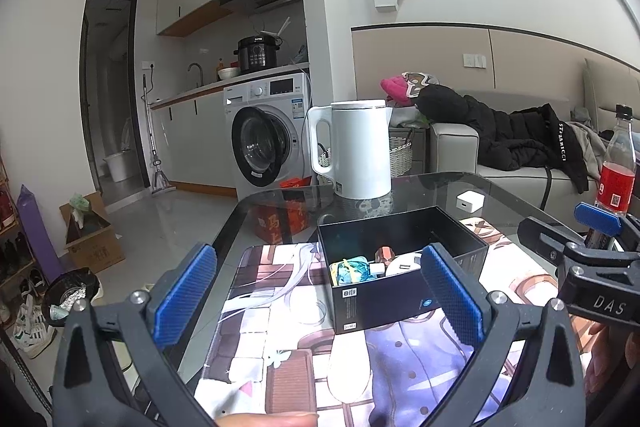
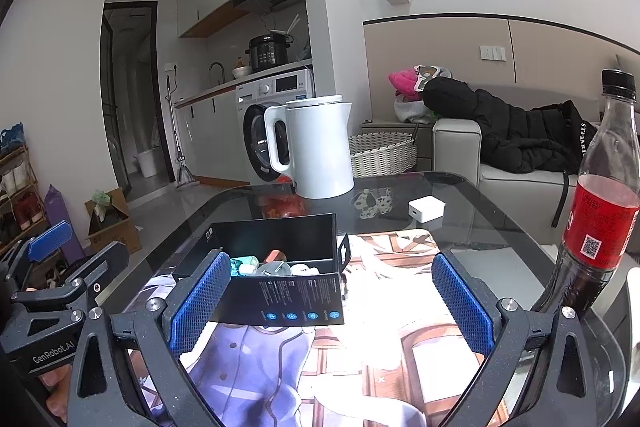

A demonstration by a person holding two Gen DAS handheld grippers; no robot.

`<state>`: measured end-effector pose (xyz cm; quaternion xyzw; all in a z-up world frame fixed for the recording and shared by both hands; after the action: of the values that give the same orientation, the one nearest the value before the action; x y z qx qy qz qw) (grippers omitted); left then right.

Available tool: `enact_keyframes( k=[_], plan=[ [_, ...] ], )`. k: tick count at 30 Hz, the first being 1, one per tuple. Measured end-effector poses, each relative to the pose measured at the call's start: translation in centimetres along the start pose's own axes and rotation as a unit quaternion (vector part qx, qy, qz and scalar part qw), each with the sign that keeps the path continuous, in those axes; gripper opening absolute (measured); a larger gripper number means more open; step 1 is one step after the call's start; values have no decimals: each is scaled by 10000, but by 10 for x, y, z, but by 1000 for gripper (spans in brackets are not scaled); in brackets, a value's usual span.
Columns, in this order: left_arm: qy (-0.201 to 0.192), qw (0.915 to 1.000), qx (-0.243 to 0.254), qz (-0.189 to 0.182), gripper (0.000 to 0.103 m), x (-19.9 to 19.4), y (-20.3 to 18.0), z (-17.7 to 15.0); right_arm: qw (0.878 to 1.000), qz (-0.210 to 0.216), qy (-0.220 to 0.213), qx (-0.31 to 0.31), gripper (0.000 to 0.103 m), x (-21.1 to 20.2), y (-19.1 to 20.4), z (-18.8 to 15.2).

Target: Organize rigid objects

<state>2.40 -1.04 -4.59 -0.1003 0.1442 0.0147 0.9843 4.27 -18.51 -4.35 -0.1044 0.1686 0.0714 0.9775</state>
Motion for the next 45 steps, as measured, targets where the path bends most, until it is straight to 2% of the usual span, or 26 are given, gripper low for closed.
enact_keyframes(
  k=[45],
  plan=[
    [-6, 9999, -76, -98, 103, -3, 1, -1, 10000, 27, 61, 67, 102, 5, 0, -4]
  ],
)
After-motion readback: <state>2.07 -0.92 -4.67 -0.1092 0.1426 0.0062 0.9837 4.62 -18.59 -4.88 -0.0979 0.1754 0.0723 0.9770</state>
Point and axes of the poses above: each gripper's, at about its wrist camera, not at the fingertips, and x roughly the way its jaws point, y to its left, z to its top, the point moved 6 cm from there along x, roughly the way its jaws point, and after that the axes turned 15 degrees about -x, right-handed, at the moved point
